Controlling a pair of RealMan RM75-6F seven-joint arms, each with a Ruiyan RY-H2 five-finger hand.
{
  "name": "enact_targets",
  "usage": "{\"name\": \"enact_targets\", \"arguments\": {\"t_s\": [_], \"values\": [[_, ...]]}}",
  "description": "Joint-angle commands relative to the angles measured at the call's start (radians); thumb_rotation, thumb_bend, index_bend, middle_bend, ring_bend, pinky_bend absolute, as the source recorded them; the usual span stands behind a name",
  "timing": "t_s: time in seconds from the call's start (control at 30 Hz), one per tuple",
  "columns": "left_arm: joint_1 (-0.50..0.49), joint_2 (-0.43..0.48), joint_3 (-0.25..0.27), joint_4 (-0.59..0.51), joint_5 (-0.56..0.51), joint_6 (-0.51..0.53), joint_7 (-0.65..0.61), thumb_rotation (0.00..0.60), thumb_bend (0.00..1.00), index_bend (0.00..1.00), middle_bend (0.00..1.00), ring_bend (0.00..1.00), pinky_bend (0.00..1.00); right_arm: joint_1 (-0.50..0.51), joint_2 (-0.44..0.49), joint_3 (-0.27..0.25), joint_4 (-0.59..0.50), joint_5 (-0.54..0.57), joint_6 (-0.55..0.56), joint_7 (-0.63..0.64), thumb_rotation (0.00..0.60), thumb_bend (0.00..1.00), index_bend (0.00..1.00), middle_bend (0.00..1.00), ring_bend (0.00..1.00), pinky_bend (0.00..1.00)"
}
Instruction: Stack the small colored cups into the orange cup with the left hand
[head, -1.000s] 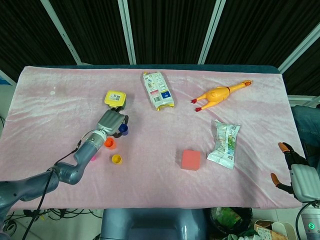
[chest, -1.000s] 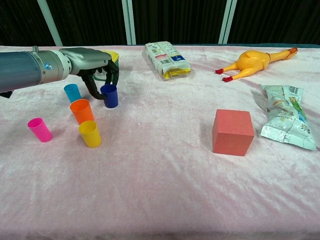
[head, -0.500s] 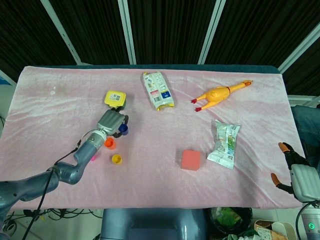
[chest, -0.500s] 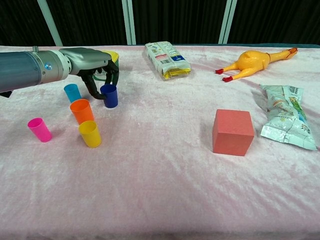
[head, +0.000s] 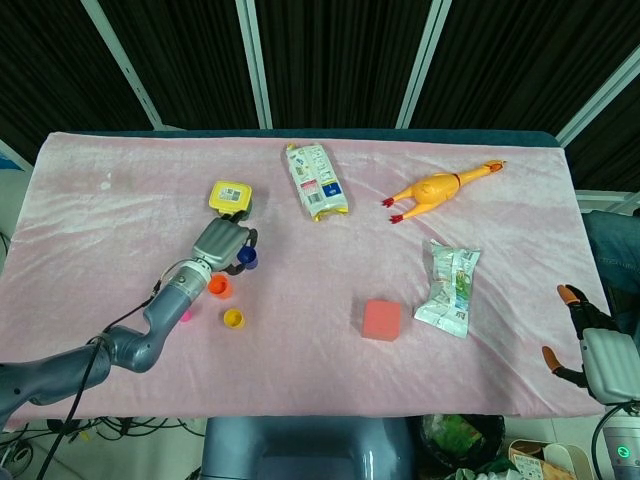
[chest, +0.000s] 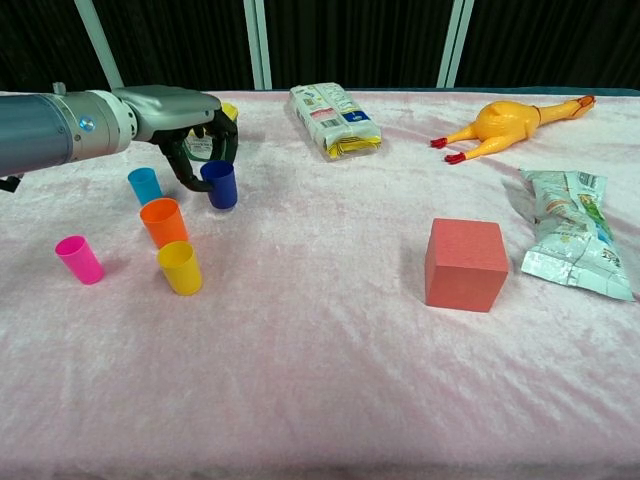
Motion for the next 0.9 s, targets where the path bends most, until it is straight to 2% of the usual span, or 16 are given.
{"name": "enact_targets", "arguments": {"t_s": [0.03,0.23,0.43,0.63,0.9], "values": [[0.020,0.051,-0.004,-0.075,0.036,0.049,-0.006,0.600,0.32,0.45,0.50,0.09,0.24,0.000,0.000,0.000,0.000,0.000,0.000,-0.001,0.600,0.26,0.03,0.06,0.16,0.21],[0.071,0.183,0.014,-0.257,0.089,0.145,0.036,0.600,0.32,0.45,0.50,0.09,0.24,0.000,-0.001,0.001,-0.001,0.002,0.002,-0.008,0.600,0.26,0.03,0.06,0.16,0.21],[0.115,0.261,0.041,-0.358,0.099,0.182,0.059,0.600,0.32,0.45,0.50,0.09,0.24,-0.001,-0.001,0.001,-0.003,0.003,0.004,-0.011,0.600,0.26,0.03,0.06,0.16,0.21],[0.150,0.293,0.068,-0.393,0.122,0.199,0.049,0.600,0.32,0.45,0.50,0.09,0.23,-0.001,-0.002,0.003,-0.003,0.006,0.004,-0.012,0.600,0.26,0.03,0.06,0.16,0.21],[0.146,0.261,0.073,-0.349,0.140,0.165,0.020,0.600,0.32,0.44,0.50,0.09,0.23,-0.002,-0.002,0.004,-0.003,0.009,0.006,-0.014,0.600,0.26,0.03,0.06,0.16,0.21]]}}
